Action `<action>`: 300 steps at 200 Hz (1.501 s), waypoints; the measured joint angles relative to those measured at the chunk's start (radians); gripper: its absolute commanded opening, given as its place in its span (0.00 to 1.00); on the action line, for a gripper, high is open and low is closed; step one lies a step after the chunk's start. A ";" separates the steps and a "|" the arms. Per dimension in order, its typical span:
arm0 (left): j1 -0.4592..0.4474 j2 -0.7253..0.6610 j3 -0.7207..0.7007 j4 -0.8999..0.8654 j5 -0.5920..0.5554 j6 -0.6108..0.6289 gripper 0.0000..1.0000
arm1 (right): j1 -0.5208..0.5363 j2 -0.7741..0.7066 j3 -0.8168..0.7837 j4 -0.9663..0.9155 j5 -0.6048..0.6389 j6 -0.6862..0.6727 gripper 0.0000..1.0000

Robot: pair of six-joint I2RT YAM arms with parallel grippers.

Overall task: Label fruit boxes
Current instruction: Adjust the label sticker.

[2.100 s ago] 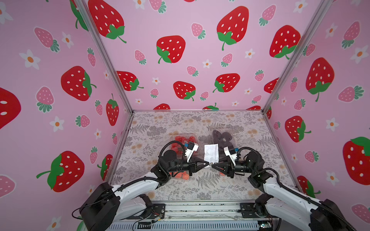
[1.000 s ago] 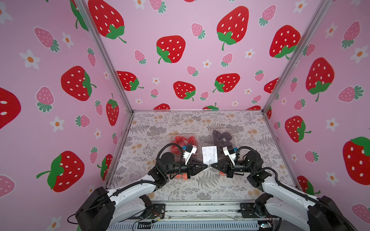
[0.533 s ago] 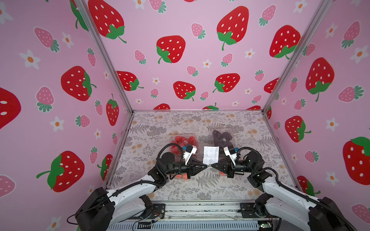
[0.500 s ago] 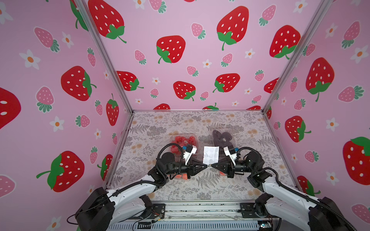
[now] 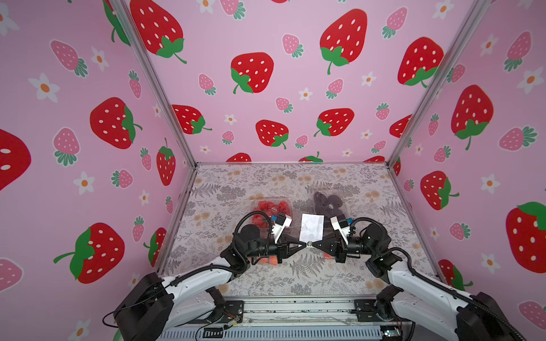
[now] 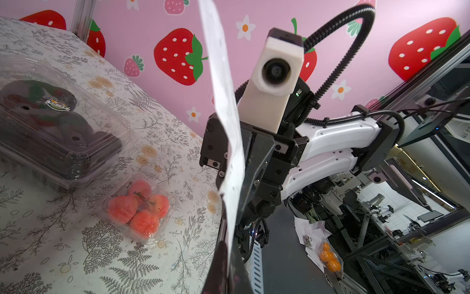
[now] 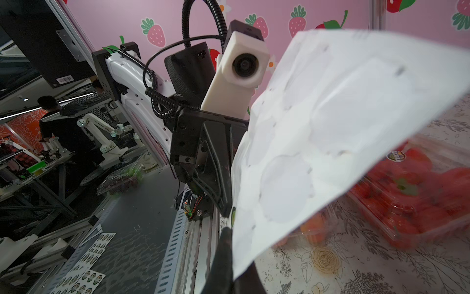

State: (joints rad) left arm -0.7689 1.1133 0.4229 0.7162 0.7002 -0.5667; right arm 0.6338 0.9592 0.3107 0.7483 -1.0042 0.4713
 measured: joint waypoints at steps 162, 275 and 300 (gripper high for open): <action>-0.050 0.088 0.006 0.139 0.033 -0.005 0.00 | 0.039 0.018 -0.007 0.013 0.000 0.001 0.00; -0.036 -0.012 -0.042 0.079 -0.021 0.015 0.00 | 0.054 -0.034 -0.018 0.013 -0.004 0.002 0.04; -0.034 -0.013 -0.049 0.070 -0.032 0.017 0.00 | 0.054 0.017 -0.006 0.010 -0.003 0.000 0.01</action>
State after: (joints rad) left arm -0.8028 1.1000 0.3737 0.7864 0.6685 -0.5495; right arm 0.6876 0.9764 0.3042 0.7586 -1.0077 0.4709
